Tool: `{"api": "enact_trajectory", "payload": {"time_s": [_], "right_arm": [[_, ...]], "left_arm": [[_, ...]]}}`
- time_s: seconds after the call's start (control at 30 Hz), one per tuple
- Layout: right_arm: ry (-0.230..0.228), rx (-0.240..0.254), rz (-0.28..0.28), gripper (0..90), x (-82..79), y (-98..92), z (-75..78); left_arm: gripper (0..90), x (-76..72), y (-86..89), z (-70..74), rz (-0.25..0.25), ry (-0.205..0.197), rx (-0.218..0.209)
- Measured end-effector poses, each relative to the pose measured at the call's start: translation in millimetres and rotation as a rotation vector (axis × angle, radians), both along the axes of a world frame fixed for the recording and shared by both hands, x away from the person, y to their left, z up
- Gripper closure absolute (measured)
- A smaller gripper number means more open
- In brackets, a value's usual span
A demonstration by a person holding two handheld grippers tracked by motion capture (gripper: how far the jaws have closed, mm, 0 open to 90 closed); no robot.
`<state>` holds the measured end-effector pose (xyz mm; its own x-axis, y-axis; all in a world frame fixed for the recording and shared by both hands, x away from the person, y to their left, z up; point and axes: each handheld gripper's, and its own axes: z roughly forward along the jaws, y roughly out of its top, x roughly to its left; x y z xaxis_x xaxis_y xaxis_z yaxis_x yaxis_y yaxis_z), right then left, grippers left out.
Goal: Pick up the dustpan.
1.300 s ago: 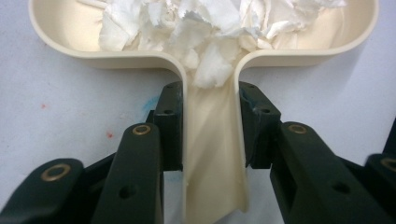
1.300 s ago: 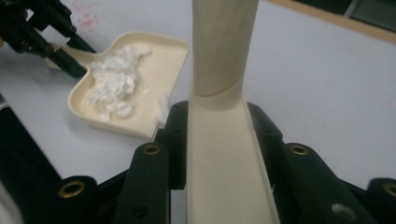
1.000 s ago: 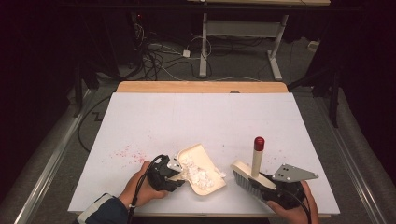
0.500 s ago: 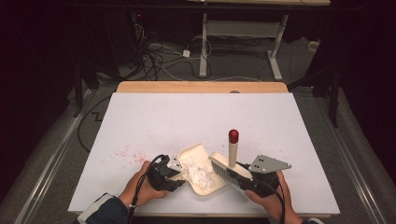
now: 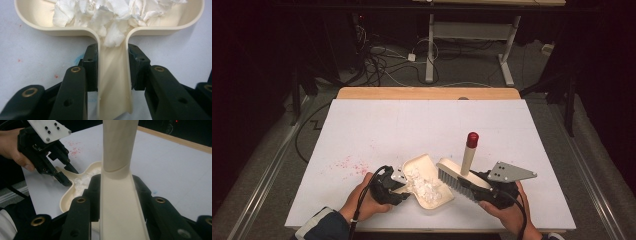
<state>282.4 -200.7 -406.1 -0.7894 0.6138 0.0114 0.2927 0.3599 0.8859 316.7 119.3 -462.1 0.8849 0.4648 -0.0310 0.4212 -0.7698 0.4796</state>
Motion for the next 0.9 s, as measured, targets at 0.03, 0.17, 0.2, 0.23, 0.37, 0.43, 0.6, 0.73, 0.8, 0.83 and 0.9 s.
{"api": "enact_trajectory", "payload": {"time_s": [0.03, 0.17, 0.2, 0.23, 0.37, 0.43, 0.6, 0.73, 0.8, 0.83, 0.9], "right_arm": [[0.000, -0.006, -0.006, 67.4, 0.3, -1.4, -0.1], [-0.018, -0.072, -0.060, 67.5, -0.9, -7.1, -3.8], [-0.018, -0.085, -0.072, 67.5, -1.1, -8.7, -5.3], [-0.014, -0.094, -0.084, 67.5, -1.6, -10.1, -6.6], [-0.019, -0.134, -0.109, 67.5, -2.5, -13.2, -11.9], [-0.008, -0.153, -0.110, 67.6, -2.2, -12.9, -16.2], [0.025, -0.128, -0.083, 67.6, -3.7, -9.6, -20.4], [0.035, -0.121, -0.055, 67.5, -6.9, -1.6, -21.4], [0.039, -0.111, -0.038, 67.5, -7.4, 1.0, -21.8], [0.039, -0.106, -0.033, 67.5, -7.5, 2.0, -22.0], [0.042, -0.086, -0.010, 67.5, -6.8, 5.3, -22.2]], "left_arm": [[63.6, -0.1, -0.1, 0.0, 0.000, 0.000, 0.000], [63.6, -0.5, 0.4, 1.3, -0.003, 0.000, 0.004], [63.5, -0.4, 0.8, 1.7, -0.005, 0.002, 0.006], [63.6, -0.3, 1.4, 2.2, -0.006, 0.004, 0.006], [63.6, -1.2, 3.6, 7.6, -0.003, 0.000, 0.016], [63.6, -2.2, 4.1, 10.1, 0.001, -0.005, 0.032], [63.6, -4.4, 1.3, 12.7, 0.003, -0.022, 0.073], [63.6, -4.6, 0.0, 12.1, 0.002, -0.026, 0.080], [63.6, -4.7, -0.2, 11.7, 0.002, -0.024, 0.081], [63.6, -4.5, -0.1, 11.4, 0.002, -0.024, 0.080], [63.6, -3.9, 0.2, 10.5, 0.002, -0.019, 0.079]]}}
